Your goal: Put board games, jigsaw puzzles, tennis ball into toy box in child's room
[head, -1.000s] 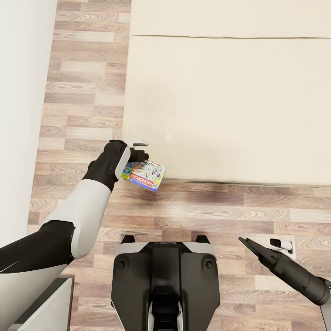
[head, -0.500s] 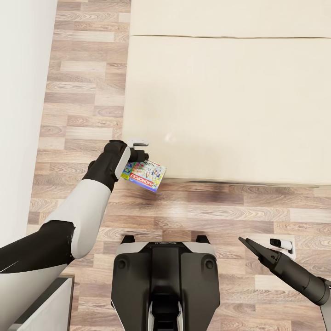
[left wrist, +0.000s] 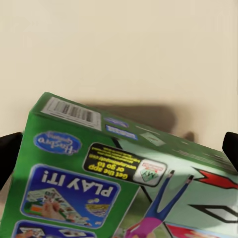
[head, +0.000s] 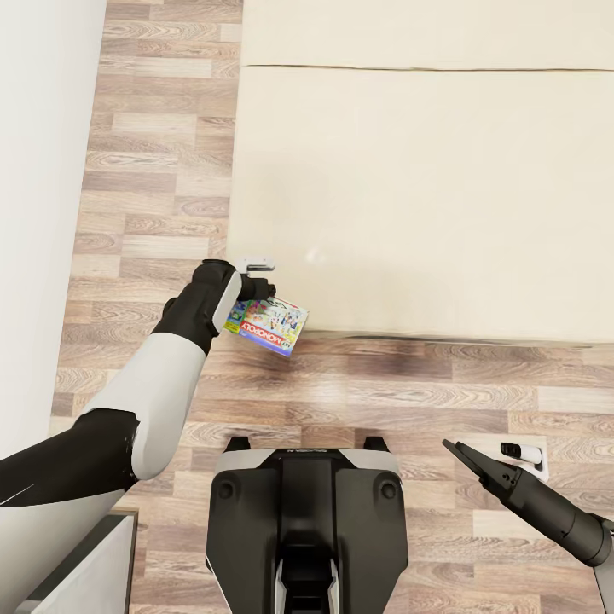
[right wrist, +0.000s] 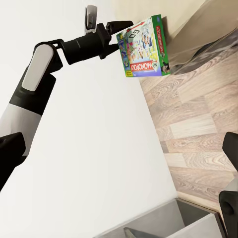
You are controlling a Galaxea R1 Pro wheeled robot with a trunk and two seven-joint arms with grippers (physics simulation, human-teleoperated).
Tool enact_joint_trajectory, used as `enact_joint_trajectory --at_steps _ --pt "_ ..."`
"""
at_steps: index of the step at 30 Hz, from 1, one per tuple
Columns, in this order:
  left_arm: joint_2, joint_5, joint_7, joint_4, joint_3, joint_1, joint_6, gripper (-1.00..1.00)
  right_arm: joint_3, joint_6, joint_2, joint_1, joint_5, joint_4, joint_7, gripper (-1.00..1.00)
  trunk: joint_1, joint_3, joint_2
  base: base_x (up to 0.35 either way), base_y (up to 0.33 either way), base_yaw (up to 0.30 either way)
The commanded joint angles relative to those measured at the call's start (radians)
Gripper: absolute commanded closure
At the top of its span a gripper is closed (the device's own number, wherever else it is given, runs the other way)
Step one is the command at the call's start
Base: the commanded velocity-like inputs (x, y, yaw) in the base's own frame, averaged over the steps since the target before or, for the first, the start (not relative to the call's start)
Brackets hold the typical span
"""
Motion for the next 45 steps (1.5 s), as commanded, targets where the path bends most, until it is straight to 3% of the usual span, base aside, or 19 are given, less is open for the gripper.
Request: enact_joint_trajectory --at_steps 1,8,21,28,36,38,45 --pt "0.000 0.000 0.003 -0.002 0.001 0.000 0.004 -1.00 0.000 0.007 0.000 0.000 -0.003 0.000 0.001 -1.00 0.001 -0.001 -0.002 0.000 0.000 0.000" --pt "0.003 0.001 0.002 -0.039 0.008 0.000 0.012 -1.00 0.000 0.007 0.000 0.000 -0.003 0.000 0.001 -1.00 0.001 -0.001 -0.002 0.000 0.000 0.000" --pt "0.050 0.010 -0.005 -0.143 0.015 0.000 0.069 -1.00 -0.001 0.007 -0.001 0.000 -0.003 0.000 0.001 -1.00 0.001 -0.001 -0.002 0.000 0.000 0.000" --pt "0.100 0.014 -0.020 -0.194 0.060 0.000 0.130 -1.00 -0.002 0.007 -0.002 0.000 -0.004 0.000 0.001 -1.00 0.001 -0.001 -0.002 0.000 0.000 0.000" --pt "0.170 0.014 -0.092 -0.212 0.199 0.000 0.173 -1.00 -0.002 0.007 -0.003 0.000 -0.004 0.003 0.001 -1.00 0.001 -0.001 -0.002 0.000 0.000 0.000" --pt "0.182 0.014 -0.106 -0.213 0.213 0.000 0.178 -1.00 -0.002 0.007 -0.003 0.000 -0.004 0.003 0.001 -1.00 0.001 -0.001 -0.002 0.000 0.000 0.000" --pt "0.303 0.016 -0.227 -0.215 0.273 0.003 0.197 -1.00 -0.009 0.007 -0.003 0.000 -0.004 0.003 0.001 -1.00 0.001 -0.001 -0.002 0.000 0.000 0.000"
